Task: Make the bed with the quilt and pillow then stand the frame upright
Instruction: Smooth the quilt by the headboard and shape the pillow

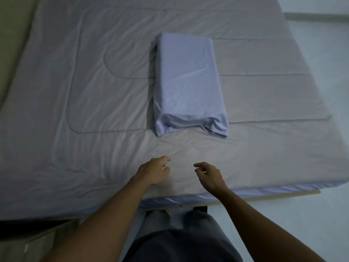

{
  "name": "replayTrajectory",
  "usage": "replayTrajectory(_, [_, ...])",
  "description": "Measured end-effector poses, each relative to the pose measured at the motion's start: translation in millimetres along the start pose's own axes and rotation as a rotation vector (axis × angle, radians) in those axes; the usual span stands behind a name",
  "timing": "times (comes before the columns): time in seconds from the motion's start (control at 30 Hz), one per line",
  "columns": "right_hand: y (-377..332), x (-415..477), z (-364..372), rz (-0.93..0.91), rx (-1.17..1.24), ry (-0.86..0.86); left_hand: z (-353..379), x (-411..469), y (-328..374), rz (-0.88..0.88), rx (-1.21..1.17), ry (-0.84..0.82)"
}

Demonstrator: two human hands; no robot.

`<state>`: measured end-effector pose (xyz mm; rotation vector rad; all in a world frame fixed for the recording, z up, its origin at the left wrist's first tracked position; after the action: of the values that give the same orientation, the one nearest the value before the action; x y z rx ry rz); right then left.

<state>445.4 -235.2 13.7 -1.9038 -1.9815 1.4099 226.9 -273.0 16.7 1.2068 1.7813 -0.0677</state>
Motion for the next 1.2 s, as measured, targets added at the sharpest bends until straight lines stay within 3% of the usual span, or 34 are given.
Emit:
replayTrajectory(0.17, [9.8, 48.7, -36.3, -0.045, 0.037, -0.002, -9.9, 43.0, 27.8, -0.091, -0.098, 0.056])
replayTrajectory(0.37, [31.7, 125.6, -85.8, -0.045, 0.076, 0.029, -20.2, 112.3, 54.4, -0.228, -0.257, 0.250])
replayTrajectory(0.47, [38.1, 161.7, -110.2, -0.033, 0.116, 0.133, -32.6, 147.8, 68.0, -0.245, -0.350, 0.408])
replayTrajectory(0.63, [37.9, 228.9, -137.2, -0.050, 0.158, 0.348, -82.7, 192.3, 73.3, -0.186, -0.352, 0.810])
replayTrajectory(0.73, [44.2, 271.1, -141.8, 0.022, 0.203, 0.383, -109.3, 219.0, 68.0, -0.131, -0.360, 0.916])
replayTrajectory(0.8, [54.5, 297.0, -141.1, 0.090, 0.255, 0.393, -116.7, 241.9, 52.4, -0.155, -0.410, 0.885])
replayTrajectory(0.97, [93.0, 330.4, -114.1, 0.252, 0.430, 0.316, -95.1, 286.1, 15.1, -0.332, -0.647, 0.633])
replayTrajectory(1.2, [90.8, 323.4, -122.1, 0.229, 0.516, 0.386, -102.6, 292.6, 8.1, -0.413, -0.754, 0.466])
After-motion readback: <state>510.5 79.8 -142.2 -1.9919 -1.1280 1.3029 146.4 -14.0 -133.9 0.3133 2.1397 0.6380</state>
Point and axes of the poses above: each hand's wrist, its own x-axis towards the middle knuckle, its own z-axis out of the palm, y = z × x, the point moved 8 cm from there along x, towards the middle knuckle, and after that the axes turned 5 degrees about -z, right-handed, at the moved point
